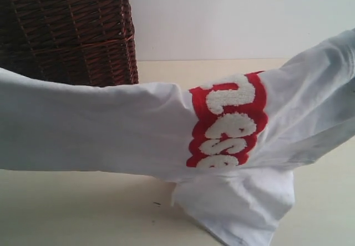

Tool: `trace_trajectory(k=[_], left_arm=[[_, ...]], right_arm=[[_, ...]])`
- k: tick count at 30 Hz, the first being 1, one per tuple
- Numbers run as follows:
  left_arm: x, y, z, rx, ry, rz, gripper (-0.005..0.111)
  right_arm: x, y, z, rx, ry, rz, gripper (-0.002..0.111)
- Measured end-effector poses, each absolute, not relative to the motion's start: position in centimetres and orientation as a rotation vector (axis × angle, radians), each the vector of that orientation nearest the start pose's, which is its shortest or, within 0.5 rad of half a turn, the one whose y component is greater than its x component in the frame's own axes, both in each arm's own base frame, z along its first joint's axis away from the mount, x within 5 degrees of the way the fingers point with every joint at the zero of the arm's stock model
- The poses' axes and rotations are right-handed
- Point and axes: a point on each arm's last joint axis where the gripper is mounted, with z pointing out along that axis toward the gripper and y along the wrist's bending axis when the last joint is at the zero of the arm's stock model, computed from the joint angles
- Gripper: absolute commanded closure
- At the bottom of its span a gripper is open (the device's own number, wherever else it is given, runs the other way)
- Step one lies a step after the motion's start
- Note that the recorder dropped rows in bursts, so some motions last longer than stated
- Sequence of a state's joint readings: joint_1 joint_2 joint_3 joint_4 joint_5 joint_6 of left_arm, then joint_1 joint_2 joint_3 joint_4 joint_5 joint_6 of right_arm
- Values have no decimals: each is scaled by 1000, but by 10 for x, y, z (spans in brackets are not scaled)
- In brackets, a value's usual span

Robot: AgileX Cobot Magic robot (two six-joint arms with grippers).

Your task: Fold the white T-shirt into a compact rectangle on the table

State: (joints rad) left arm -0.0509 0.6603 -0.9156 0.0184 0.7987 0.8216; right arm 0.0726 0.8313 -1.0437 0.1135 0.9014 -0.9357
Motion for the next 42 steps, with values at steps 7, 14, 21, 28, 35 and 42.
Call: trace_trajectory(k=[7,14,21,28,35,42], left_arm=[[88,-3,432,834,1784,530,107],[92,-18,412,1061,2006,282,107],[129,-35,385,1147,2185,24,107],[177,-29,311,1286,2527,7,107],[234,-22,239,1342,2674,-32,107],[298,-16,201,1154,2438,189,107]], right_arm=[[123,17,420,-889,1904,-316,108],[117,18,410,-833,2185,-142,108],[152,21,389,-737,2407,-31,108],[212,12,341,-625,2720,-133,108],[286,8,269,-656,2934,-249,108],[357,13,232,-625,2562,-313,107]])
